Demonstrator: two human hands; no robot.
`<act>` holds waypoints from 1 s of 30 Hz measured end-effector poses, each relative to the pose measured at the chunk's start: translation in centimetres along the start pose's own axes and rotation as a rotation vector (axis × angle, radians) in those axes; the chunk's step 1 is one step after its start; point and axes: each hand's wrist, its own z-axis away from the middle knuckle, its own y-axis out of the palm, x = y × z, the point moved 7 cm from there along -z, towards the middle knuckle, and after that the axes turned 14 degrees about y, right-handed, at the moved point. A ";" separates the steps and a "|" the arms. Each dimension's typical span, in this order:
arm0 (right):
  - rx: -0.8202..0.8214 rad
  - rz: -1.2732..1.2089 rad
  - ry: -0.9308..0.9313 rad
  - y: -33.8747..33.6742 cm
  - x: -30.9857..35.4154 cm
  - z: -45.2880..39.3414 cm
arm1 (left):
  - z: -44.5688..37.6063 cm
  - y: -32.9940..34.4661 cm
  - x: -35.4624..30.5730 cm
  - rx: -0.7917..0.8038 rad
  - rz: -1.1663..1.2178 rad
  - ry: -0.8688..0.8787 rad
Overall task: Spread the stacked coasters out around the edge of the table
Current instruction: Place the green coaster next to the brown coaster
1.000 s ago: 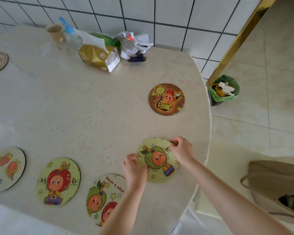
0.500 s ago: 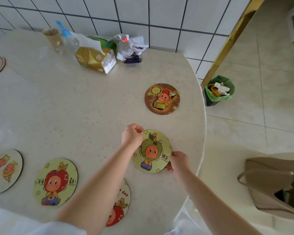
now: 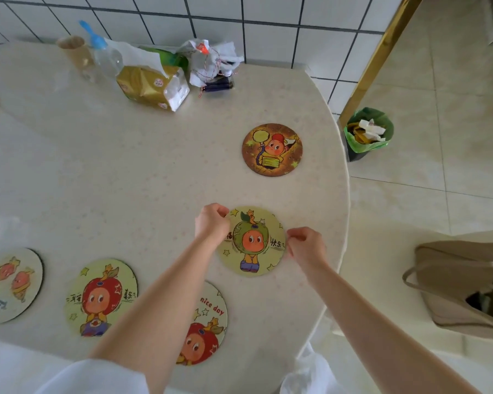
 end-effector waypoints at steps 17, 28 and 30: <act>-0.088 -0.053 0.079 11.5 -13.3 14.2 | 11.5 -8.1 14.4 0.254 -0.130 0.371; -0.140 -0.435 0.312 14.4 -16.7 15.8 | 12.7 -8.6 15.6 0.365 0.004 0.251; -0.158 -0.415 0.311 14.0 -16.5 15.4 | 12.8 -8.5 15.9 0.339 -0.020 0.250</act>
